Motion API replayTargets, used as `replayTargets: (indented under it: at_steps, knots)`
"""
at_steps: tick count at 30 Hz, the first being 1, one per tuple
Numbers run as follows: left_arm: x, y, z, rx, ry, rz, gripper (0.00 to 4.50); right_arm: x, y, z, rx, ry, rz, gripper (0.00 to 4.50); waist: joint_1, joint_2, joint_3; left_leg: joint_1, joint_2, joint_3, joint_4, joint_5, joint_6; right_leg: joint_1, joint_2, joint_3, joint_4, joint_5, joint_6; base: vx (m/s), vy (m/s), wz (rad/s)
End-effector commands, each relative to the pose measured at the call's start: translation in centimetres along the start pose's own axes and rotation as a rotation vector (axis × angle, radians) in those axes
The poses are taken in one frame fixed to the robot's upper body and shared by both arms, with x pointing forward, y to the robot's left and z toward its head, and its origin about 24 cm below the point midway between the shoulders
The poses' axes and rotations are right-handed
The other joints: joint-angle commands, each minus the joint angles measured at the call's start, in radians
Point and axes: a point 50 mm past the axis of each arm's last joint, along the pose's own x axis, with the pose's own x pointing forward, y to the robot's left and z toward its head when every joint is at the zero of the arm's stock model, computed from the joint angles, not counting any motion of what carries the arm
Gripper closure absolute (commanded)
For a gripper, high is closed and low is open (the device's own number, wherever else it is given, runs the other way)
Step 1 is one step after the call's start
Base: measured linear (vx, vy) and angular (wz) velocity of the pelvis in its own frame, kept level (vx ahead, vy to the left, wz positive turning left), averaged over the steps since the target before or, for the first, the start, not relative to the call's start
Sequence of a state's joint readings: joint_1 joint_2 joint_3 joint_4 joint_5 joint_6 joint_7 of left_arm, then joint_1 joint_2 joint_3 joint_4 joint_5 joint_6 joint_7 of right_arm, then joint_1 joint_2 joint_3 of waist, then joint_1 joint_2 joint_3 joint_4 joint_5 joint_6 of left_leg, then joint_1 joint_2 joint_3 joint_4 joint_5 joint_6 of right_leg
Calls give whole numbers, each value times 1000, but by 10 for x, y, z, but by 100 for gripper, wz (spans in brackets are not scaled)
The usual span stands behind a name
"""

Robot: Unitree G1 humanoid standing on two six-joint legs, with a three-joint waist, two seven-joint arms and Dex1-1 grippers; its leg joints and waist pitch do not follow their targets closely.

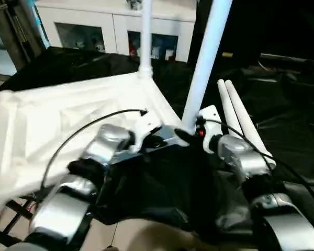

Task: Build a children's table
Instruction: Rotate leg to tighten

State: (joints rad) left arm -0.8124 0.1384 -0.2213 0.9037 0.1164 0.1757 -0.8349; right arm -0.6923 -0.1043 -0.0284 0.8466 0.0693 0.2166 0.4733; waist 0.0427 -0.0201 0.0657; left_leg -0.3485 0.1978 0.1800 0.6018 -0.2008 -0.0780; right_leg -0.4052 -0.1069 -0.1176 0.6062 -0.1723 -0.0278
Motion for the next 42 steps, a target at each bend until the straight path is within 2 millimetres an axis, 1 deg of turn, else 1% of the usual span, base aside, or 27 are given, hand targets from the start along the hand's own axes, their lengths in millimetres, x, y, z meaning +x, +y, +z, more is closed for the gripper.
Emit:
replayTargets:
  at_steps: [1, 2, 3, 5, 9, 12, 15, 17, 19, 21, 22, 23, 24, 27, 28, 30, 31, 32, 33, 34, 35, 36, 38, 39, 40, 41, 42]
  knots:
    - [14, -4, 29, 5, -69, 70, 450, 12, 27, -40, 121, 172, -3, 171, -2, 2, -68, 7, 26, -11, -74, -240, 13, 45, -50, 52, -103, -439, -143, 0, 0, 0]
    - [18, -7, 31, -3, -70, 79, 450, 15, 32, -40, 145, 172, -14, 171, -2, 5, -68, 10, 24, -9, -72, -246, 15, 43, -50, 52, -105, -444, -145, 0, 0, 0]
    - [23, -11, 32, -3, -67, 83, 450, 20, 39, -40, 152, 178, -21, 171, -3, 3, -67, 11, 24, -11, -73, -258, 16, 43, -51, 50, -108, -461, -142, 0, 0, 0]
    - [25, -13, 32, 0, -62, 85, 450, 21, 43, -40, 140, 187, -22, 171, -5, 3, -66, 6, 24, -13, -75, -269, 25, 44, -49, 48, -112, -472, -130, 0, 0, 0]
    - [25, -12, 31, 7, -53, 93, 450, 25, 52, -40, 134, 205, -4, 171, -10, 5, -67, 5, 25, -20, -78, -297, 26, 48, -54, 43, -118, -508, -110, 0, 0, 0]
    - [24, -11, 30, 14, -51, 93, 450, 26, 54, -41, 125, 210, 3, 171, -12, 4, -70, -1, 29, -20, -83, -276, 30, 51, -53, 47, -109, -439, -130, 0, 0, 0]
    - [24, -10, 31, 25, -63, 90, 450, 27, 54, -40, 128, 200, -5, 171, -14, 5, -69, 3, 27, -19, -82, -300, 30, 48, -54, 48, -112, -451, -138, 0, 0, 0]
    - [22, -12, 31, 56, -81, 61, 450, 28, 55, -34, 136, 162, 21, 115, -14, 5, -71, 4, 27, -20, -83, -312, 29, 47, -55, 48, -116, -471, -128, 0, 0, 0]
    - [19, -12, 28, 75, -89, 26, 450, 28, 57, -24, 105, 86, 88, 99, -14, 7, -72, 0, 28, -20, -84, -304, 31, 48, -55, 49, -114, -445, -131, 0, 0, 0]
    - [18, -12, 27, 68, -89, 24, 450, 28, 56, -23, 104, 78, 94, 82, -16, 6, -73, -6, 29, -21, -86, -291, 35, 53, -55, 49, -107, -418, -138, 0, 0, 0]
    - [17, -12, 27, 81, -101, 8, 450, 27, 54, -21, 96, 63, 104, 73, -16, 9, -73, -3, 30, -20, -85, -288, 36, 51, -54, 50, -107, -411, -145, 0, 0, 0]
    - [13, -12, 24, 87, -105, -19, 450, 23, 49, -18, 82, 42, 129, 63, -15, 8, -74, -4, 31, -20, -85, -282, 39, 54, -56, 51, -105, -397, -154, 0, 0, 0]
    - [13, -12, 24, 87, -105, -19, 450, 23, 49, -18, 82, 42, 129, 54, -16, 7, -76, -11, 32, -20, -86, -260, 44, 59, -56, 53, -99, -363, -162, 0, 0, 0]
    - [8, -12, 20, 94, -112, -70, 450, 17, 40, -14, 27, 17, 163, 17, -15, 8, -76, -8, 33, -18, -84, -248, 50, 57, -55, 55, -97, -335, -180, 0, 0, 0]
    - [6, -13, 20, 114, -122, -88, 450, 14, 37, -13, 8, 8, 180, 17, -15, 12, -76, -8, 33, -17, -84, -244, 51, 57, -55, 56, -96, -325, -185, 0, 0, 0]
    - [3, -13, 18, 126, -129, -124, 450, 6, 31, -12, -33, -6, 228, 17, -12, 12, -79, -10, 35, -16, -83, -223, 55, 61, -56, 58, -91, -287, -196, 0, 0, 0]
    - [0, -13, 17, 140, -135, -147, 450, 1, 28, -12, -57, -10, 262, 17, -9, 12, -78, -6, 36, -12, -80, -213, 60, 58, -54, 60, -91, -267, -202, 0, 0, 0]
    - [-4, -13, 15, 141, -135, -183, 450, -10, 23, -13, -110, -14, 329, 17, -5, 9, -79, -4, 35, -11, -79, -202, 66, 61, -51, 60, -90, -250, -206, 0, 0, 0]
    - [-7, -13, 14, 154, -143, -204, 450, -15, 21, -13, -133, -12, 363, 17, -2, 7, -79, -7, 36, -11, -79, -189, 72, 65, -52, 61, -86, -231, -209, 0, 0, 0]
    - [-7, -13, 14, 154, -143, -204, 450, -15, 21, -13, -133, -12, 363, 17, 2, 8, -80, -7, 38, -10, -78, -174, 85, 64, -51, 62, -83, -206, -216, 0, 0, 0]
    - [-13, -14, 12, 170, -148, -245, 450, -26, 16, -14, -185, -5, 423, 17, 1, 21, -81, -9, 37, -10, -78, -149, 89, 65, -50, 62, -76, -173, -230, 0, 0, 0]
    - [-14, -14, 12, 172, -148, -254, 450, -29, 15, -15, -197, -2, 435, 17, 3, 17, -82, -8, 39, -10, -77, -139, 91, 67, -50, 61, -78, -160, -233, 0, 0, 0]
    - [-19, -15, 10, 186, -154, -294, 450, -37, 12, -16, -220, 8, 473, 17, 8, 19, -83, -8, 40, -6, -74, -117, 104, 67, -47, 62, -68, -106, -255, 0, 0, 0]
    - [-19, -15, 10, 186, -154, -294, 450, -37, 12, -16, -220, 8, 473, 17, 9, 20, -82, -7, 40, -6, -75, -122, 103, 66, -46, 61, -69, -108, -258, 0, 0, 0]
    - [-26, -15, 4, 216, -138, -341, 450, -48, 7, -15, -244, 12, 525, 17, 12, 24, -81, -6, 41, -6, -76, -132, 100, 67, -46, 61, -71, -118, -258, 0, 0, 0]
    - [-29, -15, 3, 226, -130, -355, 450, -51, 6, -14, -253, 14, 541, 17, 15, 21, -80, -6, 42, -5, -76, -145, 101, 68, -45, 61, -71, -126, -255, 0, 0, 0]
    - [-32, -14, 0, 230, -123, -363, 450, -55, 5, -13, -262, 17, 560, 17, 18, 24, -78, -4, 43, -4, -78, -164, 99, 64, -45, 61, -76, -152, -249, 0, 0, 0]
